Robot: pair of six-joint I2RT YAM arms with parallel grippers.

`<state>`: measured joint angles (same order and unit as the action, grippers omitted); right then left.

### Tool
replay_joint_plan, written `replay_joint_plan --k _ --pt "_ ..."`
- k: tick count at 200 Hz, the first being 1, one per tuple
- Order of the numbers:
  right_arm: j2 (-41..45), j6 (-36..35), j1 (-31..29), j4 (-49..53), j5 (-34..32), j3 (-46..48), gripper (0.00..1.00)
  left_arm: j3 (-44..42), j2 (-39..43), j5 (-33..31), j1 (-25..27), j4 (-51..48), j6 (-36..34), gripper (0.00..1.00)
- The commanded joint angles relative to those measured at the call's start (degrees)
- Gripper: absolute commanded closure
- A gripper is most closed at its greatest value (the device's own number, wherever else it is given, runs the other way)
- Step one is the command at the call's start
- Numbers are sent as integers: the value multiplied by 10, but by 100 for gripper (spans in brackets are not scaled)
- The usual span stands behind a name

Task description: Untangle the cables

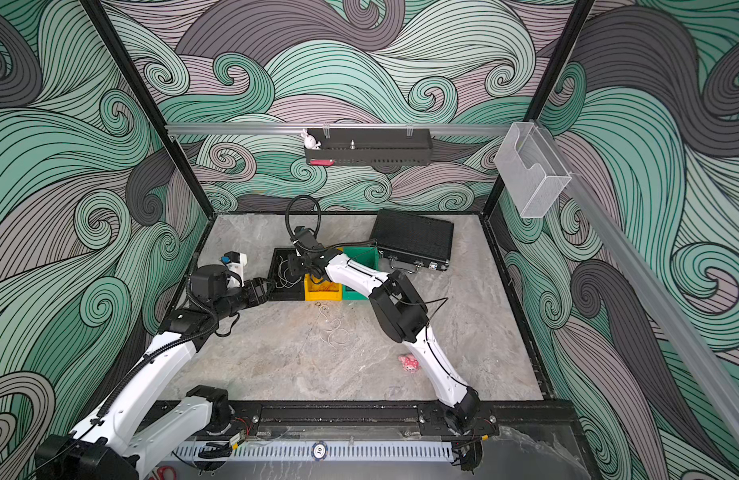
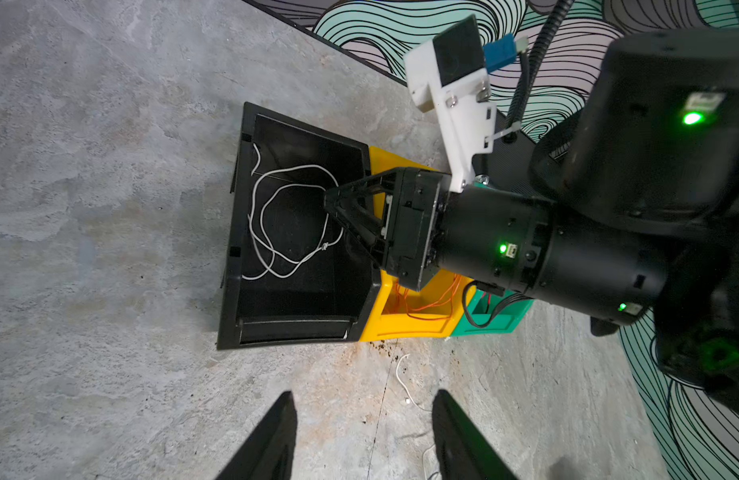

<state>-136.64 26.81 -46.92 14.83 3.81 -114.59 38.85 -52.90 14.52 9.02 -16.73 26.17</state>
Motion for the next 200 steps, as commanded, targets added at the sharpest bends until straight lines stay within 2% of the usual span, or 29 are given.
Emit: replay_joint_plan --k 1,54,108,139,163,200 --pt "15 -13 2 34 -9 -4 64 0 9 8 -7 -4 4 45" --pt "111 -31 4 -2 -6 61 63 3 10 23 -7 -4 5 42" --pt "264 -34 25 -14 5 189 60 -3 -11 100 7 -10 8 38" --pt "362 -23 51 -33 17 319 60 -25 -28 77 80 9 31 35" --pt "440 0 75 -58 29 429 60 -33 -54 40 161 32 51 32" --pt "539 16 87 -76 31 565 60 -40 -107 5 245 71 68 30"
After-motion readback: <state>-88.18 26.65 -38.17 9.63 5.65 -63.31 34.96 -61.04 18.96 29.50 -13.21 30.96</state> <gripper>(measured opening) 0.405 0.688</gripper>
